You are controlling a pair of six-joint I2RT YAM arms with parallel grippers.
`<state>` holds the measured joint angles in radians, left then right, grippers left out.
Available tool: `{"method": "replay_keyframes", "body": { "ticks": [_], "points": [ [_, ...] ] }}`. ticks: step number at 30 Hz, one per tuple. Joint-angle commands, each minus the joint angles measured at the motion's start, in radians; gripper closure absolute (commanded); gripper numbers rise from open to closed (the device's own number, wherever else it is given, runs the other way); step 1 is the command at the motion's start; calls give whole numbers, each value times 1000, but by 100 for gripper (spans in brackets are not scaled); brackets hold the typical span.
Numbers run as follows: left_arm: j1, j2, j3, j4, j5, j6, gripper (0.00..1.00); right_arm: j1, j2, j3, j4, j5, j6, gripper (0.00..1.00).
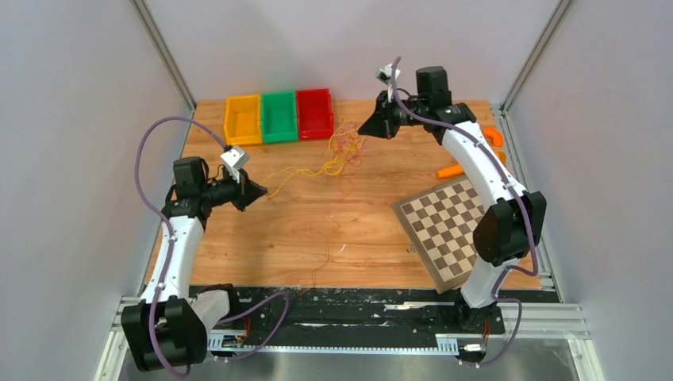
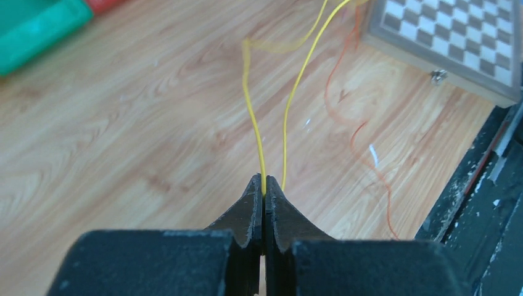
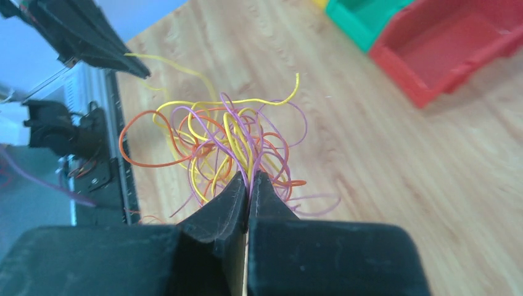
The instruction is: Untangle the cables
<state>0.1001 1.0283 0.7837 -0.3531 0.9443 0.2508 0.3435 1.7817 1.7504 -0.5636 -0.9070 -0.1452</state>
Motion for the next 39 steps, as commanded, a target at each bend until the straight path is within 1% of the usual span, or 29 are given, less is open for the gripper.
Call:
{"method": "replay_keyframes", "body": {
  "ticks": [1,2,3,4,5,6,7,8,10,12,14,17,21,22,23,24,25,26,27,28,29,30,31,32,33,34,35,37,39],
  "points": [
    [140,16,-15,-258,-6,235,100,-86,-54,64,45,64,23,100],
    [165,19,-14,-304,-7,264,100,-114,-56,72,45,72,27,100],
    [218,26,-13,-328,-14,326,100,-143,-58,81,46,75,37,100],
    [241,30,-11,-370,-21,357,100,-171,-59,93,47,77,45,100],
    [287,38,-13,-389,-37,419,100,-198,-59,104,50,77,54,100],
    [309,43,-17,-421,-48,449,100,-223,-58,117,51,77,61,100],
    [355,56,-24,-435,-69,513,100,-247,-56,130,53,77,69,100],
    [380,64,-28,-452,-79,540,100,-267,-53,142,56,75,82,100],
    [471,96,-33,-472,-106,636,100,-301,-48,162,60,65,104,100],
    [510,141,-20,-499,-114,685,100,-314,-47,164,67,51,119,100],
    [517,190,2,-526,-107,706,100,-314,-53,139,78,27,133,100],
    [504,198,28,-504,-37,660,100,-289,-61,86,108,-13,184,100],
    [392,177,55,-477,-36,606,100,-215,-75,38,125,-44,188,100],
    [358,162,57,-464,-39,588,98,-197,-76,35,126,-50,192,100],
    [344,153,69,-458,-34,575,86,-177,-76,35,128,-57,197,100],
    [323,141,81,-460,-18,551,51,-156,-78,35,129,-62,200,100],
    [313,135,115,-461,27,531,34,-133,-81,35,129,-63,201,100],
    [283,120,133,-439,62,464,9,-108,-82,34,131,-64,201,100],
    [263,113,163,-382,73,413,4,-86,-83,35,134,-66,203,100],
    [207,94,175,-339,85,303,1,-62,-82,37,136,-66,207,100],
    [170,84,190,-229,84,246,1,-38,-79,40,141,-67,211,100],
    [96,68,193,-164,63,123,0,-13,-74,45,144,-69,216,100],
    [55,62,190,-16,46,57,0,11,-67,52,149,-69,221,100],
    [-24,59,188,56,20,-70,0,30,-59,60,152,-69,225,100],
    [-61,63,190,182,7,-128,0,49,-53,66,155,-69,229,100],
    [-140,81,196,229,-21,-206,0,65,-46,73,158,-69,233,100],
    [-176,94,219,295,-33,-225,0,79,-40,78,162,-69,239,100],
    [-297,144,258,362,-63,-315,0,106,-30,85,174,-69,250,100],
    [-350,206,274,445,-110,-380,0,129,-27,87,184,-68,254,100]
  ]
}}
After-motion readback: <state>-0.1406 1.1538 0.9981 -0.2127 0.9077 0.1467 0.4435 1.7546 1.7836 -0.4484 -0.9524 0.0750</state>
